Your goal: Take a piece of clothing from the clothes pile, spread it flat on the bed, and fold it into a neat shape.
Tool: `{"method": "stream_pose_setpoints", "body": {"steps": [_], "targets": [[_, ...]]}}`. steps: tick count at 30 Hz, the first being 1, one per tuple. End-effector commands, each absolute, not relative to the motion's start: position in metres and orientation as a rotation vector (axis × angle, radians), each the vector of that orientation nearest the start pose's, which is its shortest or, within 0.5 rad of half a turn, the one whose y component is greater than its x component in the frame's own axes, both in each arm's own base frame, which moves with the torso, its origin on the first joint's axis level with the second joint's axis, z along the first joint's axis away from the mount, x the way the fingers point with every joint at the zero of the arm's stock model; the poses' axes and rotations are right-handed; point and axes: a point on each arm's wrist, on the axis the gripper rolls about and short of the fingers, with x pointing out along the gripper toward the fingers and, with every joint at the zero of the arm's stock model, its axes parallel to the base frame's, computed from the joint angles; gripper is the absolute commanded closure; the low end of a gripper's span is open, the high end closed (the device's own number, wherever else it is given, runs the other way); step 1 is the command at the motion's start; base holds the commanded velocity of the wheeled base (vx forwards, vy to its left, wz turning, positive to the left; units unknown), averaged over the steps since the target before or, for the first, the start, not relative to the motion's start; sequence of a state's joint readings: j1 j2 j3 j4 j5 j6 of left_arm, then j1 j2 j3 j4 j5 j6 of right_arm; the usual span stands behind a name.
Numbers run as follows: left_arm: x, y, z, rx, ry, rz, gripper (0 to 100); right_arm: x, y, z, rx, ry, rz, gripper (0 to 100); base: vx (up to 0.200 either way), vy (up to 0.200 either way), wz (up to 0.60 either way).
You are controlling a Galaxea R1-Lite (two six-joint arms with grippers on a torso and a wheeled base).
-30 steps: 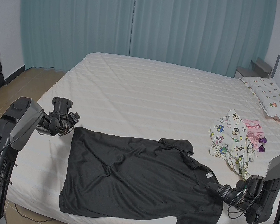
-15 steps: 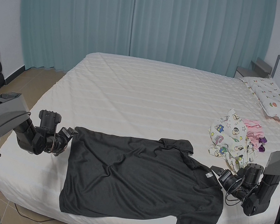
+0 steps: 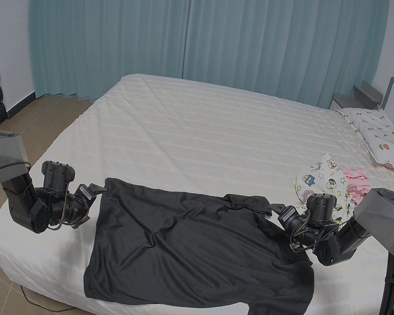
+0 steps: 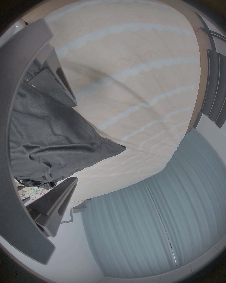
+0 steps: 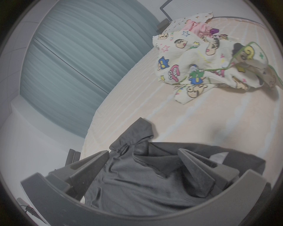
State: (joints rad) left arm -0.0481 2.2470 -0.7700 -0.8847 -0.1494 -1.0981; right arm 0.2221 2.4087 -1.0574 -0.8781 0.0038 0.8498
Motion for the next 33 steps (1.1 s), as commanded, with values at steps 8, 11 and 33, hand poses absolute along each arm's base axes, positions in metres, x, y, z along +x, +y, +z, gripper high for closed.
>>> {"method": "stream_pose_setpoints", "body": {"steps": [8,11,33], "targets": [[0.360,-0.021,0.010,-1.095,0.641,0.155,0,0.436,0.115,-0.019,0.741,0.558,-0.032,0,0.000,0.000,0.00],[0.360,-0.021,0.010,-1.094,0.642,0.153,0,0.435,0.114,-0.006,0.747,0.531,-0.023,0,0.000,0.000,0.00],[0.360,-0.021,0.010,-1.093,0.644,0.154,0,0.394,0.102,-0.009,0.658,0.635,-0.053,0,0.000,0.000,0.00]]}}
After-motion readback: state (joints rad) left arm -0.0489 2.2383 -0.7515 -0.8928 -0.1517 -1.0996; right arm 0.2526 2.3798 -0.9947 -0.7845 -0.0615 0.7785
